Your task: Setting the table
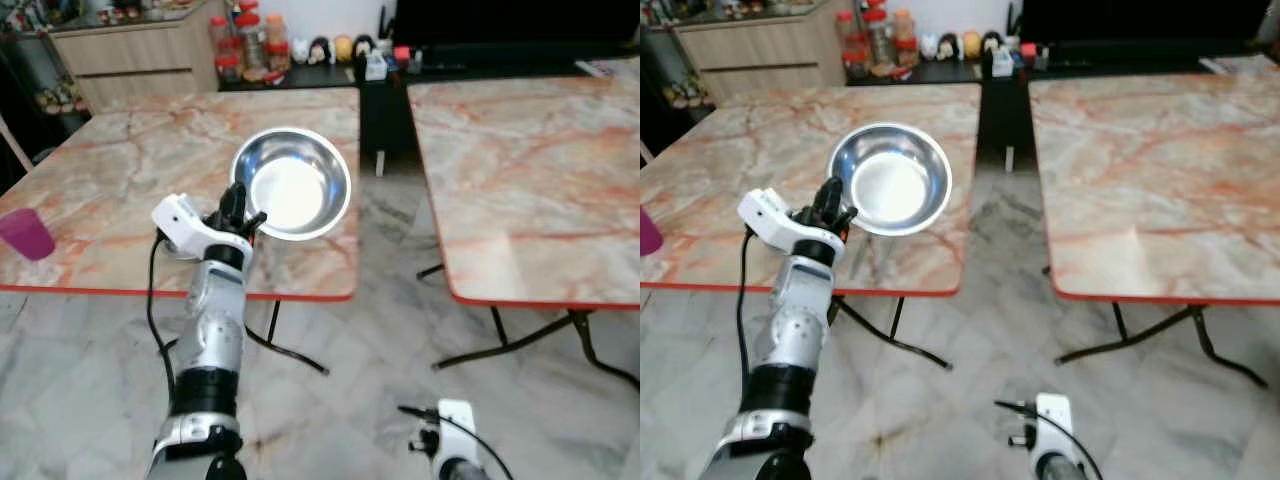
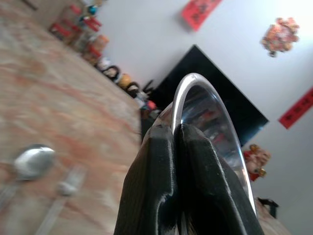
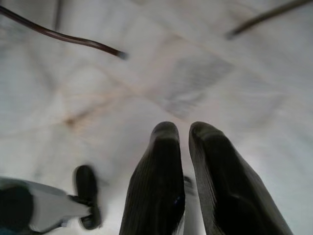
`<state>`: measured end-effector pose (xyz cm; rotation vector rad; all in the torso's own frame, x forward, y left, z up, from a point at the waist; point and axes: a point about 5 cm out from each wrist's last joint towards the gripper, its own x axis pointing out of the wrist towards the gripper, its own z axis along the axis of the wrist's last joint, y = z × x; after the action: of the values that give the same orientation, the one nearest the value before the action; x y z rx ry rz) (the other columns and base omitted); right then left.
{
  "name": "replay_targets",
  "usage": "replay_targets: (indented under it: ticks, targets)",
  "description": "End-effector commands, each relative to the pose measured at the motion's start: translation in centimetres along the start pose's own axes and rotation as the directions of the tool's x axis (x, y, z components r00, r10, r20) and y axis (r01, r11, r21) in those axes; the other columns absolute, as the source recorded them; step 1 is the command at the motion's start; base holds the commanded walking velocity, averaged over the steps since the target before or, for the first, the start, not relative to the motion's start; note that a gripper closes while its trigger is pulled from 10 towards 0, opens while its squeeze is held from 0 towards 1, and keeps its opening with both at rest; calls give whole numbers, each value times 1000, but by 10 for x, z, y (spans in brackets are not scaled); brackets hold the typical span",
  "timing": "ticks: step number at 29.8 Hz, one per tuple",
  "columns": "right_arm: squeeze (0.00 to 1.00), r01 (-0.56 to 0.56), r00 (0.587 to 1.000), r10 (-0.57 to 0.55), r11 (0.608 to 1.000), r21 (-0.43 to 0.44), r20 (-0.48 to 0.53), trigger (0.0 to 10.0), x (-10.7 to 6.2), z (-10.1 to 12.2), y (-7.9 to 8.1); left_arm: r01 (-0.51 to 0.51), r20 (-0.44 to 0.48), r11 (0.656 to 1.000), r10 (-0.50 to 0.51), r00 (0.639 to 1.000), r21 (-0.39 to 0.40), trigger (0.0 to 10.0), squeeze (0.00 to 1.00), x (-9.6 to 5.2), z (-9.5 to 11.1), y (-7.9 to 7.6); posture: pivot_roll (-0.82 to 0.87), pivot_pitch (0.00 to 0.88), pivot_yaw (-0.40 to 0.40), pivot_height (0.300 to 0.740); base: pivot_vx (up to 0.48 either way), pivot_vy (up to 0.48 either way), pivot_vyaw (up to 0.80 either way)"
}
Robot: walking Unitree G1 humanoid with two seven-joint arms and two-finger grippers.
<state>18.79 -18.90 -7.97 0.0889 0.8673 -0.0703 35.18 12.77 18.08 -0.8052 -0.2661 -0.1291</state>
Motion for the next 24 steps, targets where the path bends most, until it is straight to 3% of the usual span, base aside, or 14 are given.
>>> replay_targets:
  ticks: [1, 24]
  targets:
    - [0, -13, 1000, 12, 1000, 15, 16, 10000, 1, 4, 7, 6, 29, 1000, -6, 1000, -3, 10000, 0, 2, 6, -4, -33, 0, 53, 714, 0, -341, 0]
    - [0, -14, 1000, 13, 1000, 17, 13, 10000, 1, 2, 9, 7, 25, 1000, -7, 1000, 1, 10000, 0, 0, 6, -5, -29, 2, 59, 714, 0, -338, 0]
